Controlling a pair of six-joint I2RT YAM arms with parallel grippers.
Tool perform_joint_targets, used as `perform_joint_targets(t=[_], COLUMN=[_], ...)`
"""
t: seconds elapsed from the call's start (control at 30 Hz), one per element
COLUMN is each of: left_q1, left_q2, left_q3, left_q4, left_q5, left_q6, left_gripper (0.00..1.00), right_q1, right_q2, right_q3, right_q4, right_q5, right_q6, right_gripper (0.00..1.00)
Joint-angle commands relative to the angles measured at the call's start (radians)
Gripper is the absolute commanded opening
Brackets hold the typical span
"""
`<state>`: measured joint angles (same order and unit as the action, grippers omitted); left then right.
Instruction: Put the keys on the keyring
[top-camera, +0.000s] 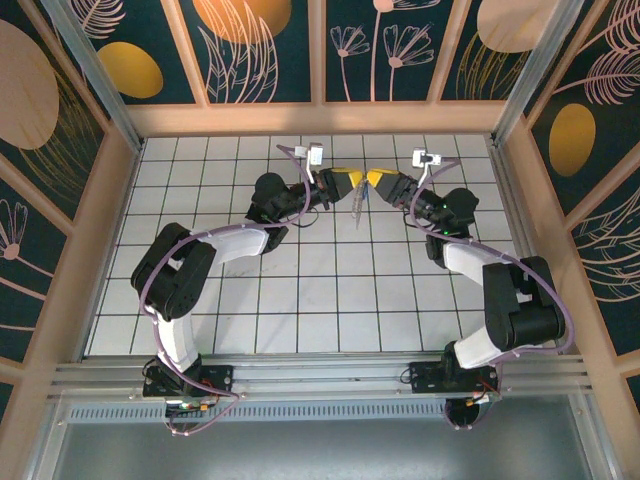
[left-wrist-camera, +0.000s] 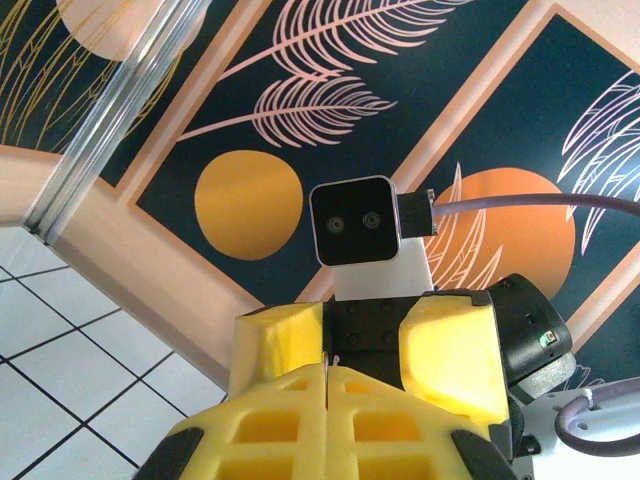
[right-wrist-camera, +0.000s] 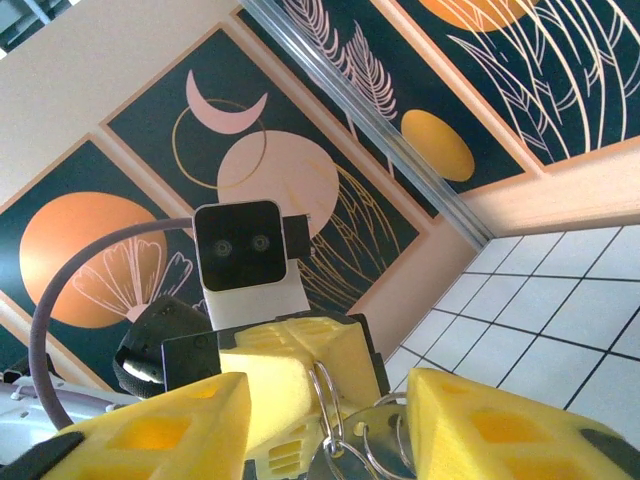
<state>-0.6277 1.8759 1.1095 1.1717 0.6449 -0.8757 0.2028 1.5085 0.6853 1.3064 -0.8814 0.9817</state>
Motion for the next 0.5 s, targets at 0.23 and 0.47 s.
perform_joint_targets(t=[0.23,0.47], left_q1=[0.004,0.005], left_q2=[0.009,0.007], left_q3=[0.033,0.033], left_q4=[0.066,0.065], left_q5=[-0.007,-0.01], left_q6=[-0.016,-0.019], left_gripper=[0.0,0.0], right_q1=[0.023,0.031], right_q2=[0.017,0.011], right_q3=[0.031,0.027], right_q4=[0.063,0.047], right_q5=[-0.013,-0.016], right_q6=[0.002,-0.01], right_gripper=[0.21,0.03])
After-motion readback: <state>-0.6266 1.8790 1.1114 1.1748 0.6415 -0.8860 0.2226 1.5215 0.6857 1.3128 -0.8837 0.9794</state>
